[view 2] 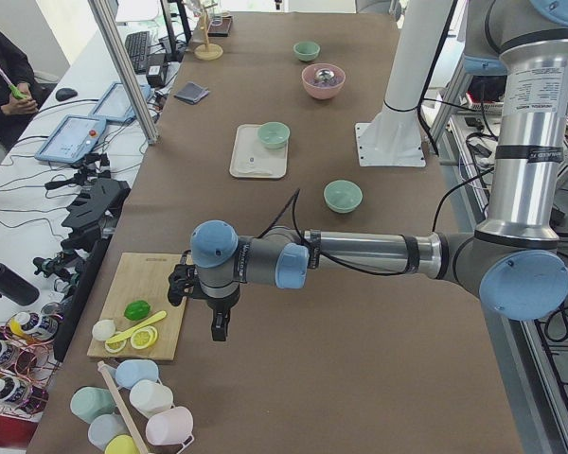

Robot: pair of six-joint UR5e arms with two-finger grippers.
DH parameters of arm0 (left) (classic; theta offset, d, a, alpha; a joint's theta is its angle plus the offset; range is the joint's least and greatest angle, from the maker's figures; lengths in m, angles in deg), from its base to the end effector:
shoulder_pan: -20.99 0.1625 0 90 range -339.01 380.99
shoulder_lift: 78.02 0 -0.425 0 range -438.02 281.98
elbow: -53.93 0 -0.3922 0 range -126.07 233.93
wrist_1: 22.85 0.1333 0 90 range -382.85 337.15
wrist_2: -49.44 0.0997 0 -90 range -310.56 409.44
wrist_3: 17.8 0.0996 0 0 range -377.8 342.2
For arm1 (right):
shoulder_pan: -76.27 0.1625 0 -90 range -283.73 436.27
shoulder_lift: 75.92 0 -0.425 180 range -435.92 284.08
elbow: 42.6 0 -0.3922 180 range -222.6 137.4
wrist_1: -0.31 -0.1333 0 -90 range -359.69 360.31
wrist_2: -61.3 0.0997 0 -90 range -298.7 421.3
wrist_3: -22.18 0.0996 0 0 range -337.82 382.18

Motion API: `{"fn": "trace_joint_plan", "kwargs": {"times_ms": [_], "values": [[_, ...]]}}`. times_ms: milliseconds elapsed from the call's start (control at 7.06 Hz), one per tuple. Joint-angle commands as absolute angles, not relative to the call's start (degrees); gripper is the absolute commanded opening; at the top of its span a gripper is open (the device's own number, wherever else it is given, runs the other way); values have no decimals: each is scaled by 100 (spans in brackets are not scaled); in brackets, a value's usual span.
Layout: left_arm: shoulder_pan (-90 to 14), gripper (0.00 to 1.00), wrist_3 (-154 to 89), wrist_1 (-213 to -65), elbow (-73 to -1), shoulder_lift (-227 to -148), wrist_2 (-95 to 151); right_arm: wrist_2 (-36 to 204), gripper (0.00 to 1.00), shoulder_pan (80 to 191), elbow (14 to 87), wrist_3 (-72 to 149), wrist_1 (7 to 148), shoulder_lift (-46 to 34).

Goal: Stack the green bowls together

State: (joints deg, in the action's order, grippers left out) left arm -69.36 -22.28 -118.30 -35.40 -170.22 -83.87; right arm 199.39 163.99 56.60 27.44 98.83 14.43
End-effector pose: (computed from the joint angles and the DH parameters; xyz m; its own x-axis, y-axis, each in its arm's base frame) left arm -0.0681 -0.5157 0.6365 0.7255 0.0011 -0.6883 0.0629 0.9957 0.0680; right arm 0.0398 -0.4870 0.5931 0.6681 0.0609 0.7416 -0.0216 0.9978 -0.0625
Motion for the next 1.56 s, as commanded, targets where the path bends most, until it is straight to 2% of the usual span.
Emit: {"fn": "trace_joint_plan", "kwargs": {"times_ms": [0, 567, 992, 1134, 1417], "values": [[-6936, 98, -2228, -11830, -3563, -17022, -8389, 19920, 100, 16399, 5663, 2745, 9883, 1452], [-6901, 98, -2255, -11830, -3659, -17145, -8240, 19964, 100, 16399, 5663, 2754, 9883, 1452], [-6631, 98, -2263, -11839, -4491, -17092, -8275, 19964, 100, 16276, 5610, 2868, 9883, 1443], [-6176, 98, -2498, -11830, -5112, -17110, -8162, 19964, 100, 16197, 5610, 2903, 9883, 1443], [-5664, 99, -2956, -11847, -5328, -17285, -8116, 19973, 100, 16161, 5663, 3009, 9875, 1434]]}}
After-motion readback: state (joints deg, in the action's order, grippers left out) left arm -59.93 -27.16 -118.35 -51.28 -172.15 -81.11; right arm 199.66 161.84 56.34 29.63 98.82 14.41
